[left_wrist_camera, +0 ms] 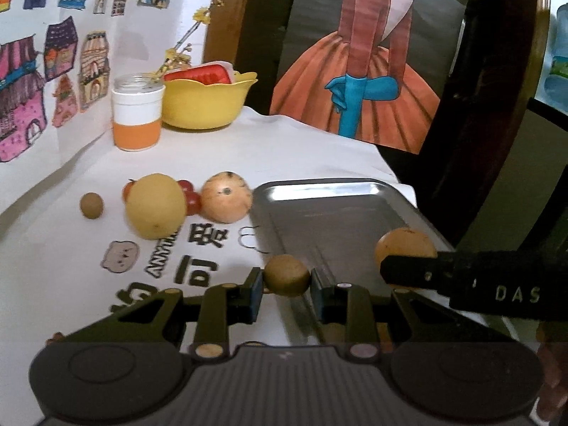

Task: Organize fruits
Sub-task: 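Carry the brown fruit and the spotted pear over the metal tray with both tools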

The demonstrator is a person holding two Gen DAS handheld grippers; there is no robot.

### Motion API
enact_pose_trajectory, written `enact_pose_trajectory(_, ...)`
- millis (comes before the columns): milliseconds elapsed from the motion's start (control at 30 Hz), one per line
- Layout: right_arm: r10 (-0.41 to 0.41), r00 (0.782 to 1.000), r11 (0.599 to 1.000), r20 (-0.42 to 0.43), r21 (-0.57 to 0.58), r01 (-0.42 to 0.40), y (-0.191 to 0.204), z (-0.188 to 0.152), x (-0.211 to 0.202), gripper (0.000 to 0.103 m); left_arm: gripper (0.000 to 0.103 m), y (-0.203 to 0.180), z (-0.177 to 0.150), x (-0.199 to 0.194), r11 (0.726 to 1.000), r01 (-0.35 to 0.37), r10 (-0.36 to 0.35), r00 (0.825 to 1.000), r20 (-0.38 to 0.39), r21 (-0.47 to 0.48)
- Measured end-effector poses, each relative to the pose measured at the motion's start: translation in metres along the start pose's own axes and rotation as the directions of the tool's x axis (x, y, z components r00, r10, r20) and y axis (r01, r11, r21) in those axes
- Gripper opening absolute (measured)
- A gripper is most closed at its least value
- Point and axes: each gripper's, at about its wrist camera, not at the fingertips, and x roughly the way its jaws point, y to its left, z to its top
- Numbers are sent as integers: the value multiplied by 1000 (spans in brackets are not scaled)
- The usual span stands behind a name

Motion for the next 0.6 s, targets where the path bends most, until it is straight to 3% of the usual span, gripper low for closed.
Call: enact_pose_trajectory(600,-61,998,998,-4,-16,61,-24,-26,-4,47,32,-25,-4,17,999,35,-35,998,-50,0)
